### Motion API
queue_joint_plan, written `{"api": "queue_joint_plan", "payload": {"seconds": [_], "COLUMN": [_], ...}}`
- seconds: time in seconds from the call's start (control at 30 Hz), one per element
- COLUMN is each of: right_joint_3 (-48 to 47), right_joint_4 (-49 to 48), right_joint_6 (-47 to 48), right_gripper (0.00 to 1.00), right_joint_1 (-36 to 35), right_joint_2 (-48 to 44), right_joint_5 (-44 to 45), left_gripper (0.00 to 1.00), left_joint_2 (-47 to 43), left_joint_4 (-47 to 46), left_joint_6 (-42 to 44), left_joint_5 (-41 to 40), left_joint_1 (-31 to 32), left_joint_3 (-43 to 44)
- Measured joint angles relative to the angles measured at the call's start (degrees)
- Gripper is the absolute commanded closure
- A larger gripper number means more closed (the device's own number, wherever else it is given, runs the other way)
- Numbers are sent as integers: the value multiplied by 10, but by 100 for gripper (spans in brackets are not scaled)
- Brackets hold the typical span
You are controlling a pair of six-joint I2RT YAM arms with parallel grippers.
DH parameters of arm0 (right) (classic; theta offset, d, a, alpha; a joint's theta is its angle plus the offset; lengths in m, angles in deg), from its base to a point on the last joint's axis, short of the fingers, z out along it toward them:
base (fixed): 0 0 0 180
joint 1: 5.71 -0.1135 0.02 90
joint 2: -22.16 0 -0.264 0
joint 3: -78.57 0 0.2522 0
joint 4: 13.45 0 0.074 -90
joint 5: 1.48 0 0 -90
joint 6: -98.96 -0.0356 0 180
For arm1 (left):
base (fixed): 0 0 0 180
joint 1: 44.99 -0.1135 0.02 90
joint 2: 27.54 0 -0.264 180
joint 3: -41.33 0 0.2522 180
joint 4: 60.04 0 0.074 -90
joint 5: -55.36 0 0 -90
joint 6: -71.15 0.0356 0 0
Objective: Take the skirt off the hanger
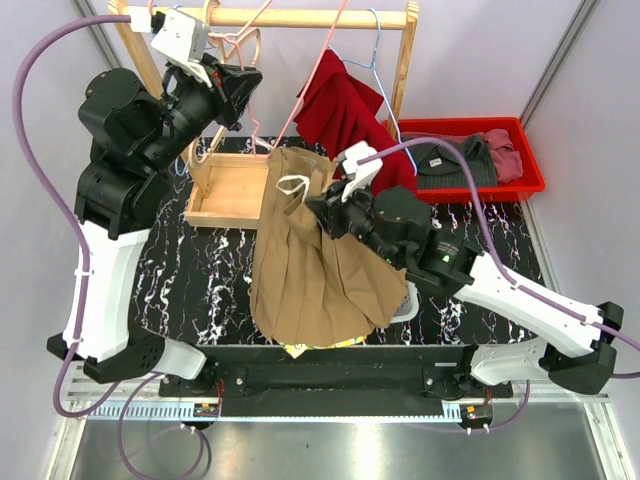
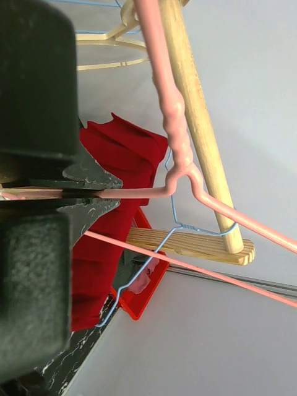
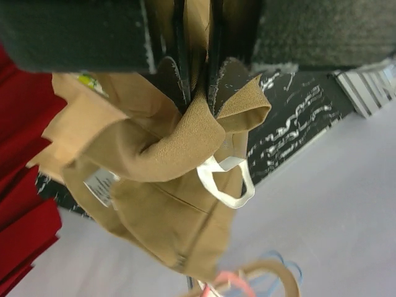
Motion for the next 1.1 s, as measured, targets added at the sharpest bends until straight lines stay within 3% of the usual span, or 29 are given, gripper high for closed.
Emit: {"api": "queue_joint_plan", "payload": {"seconds": [0.03,0.17,0.27,0.4,0.53,0.6,0.77,0.87,0.93,1.1], "right_joint_3": [11,41,39,27,20,19,4,-10,13,86], "right_joint_4": [0,15,25,30,28,26,20,17,16,32], "right_joint_6": [-7,-9,7,35,50,53,56,50,40,14], "right_gripper": [90,24,23,54,67,68,23,6,0,0], "right_joint_1": [0,0,0,0,0,0,0,1,1,1], "right_joint_2": [2,4,8,1,-31,-57,-143,-148,-128,7], "right_joint_5": [-5,1,28,56,77,83,83,85,82,55], "left_gripper": [100,100,100,100,100,100,100,100,100,100], "left_joint_2": [4,4,-7,-30,-48,-53,-68,-68,-70,-83], "left_joint_4": [0,-10,-11,-10,-10,-10,-8,-7,-6,-1], "left_joint_6": [0,1,2,4,13,19,33,34,36,45], "left_joint_5": [1,10,29,53,61,60,58,58,57,56], "left_joint_1": [0,0,0,4,5,5,5,3,2,0], "left_joint_3": [2,3,2,-3,-3,-3,-23,-27,-31,-47]}}
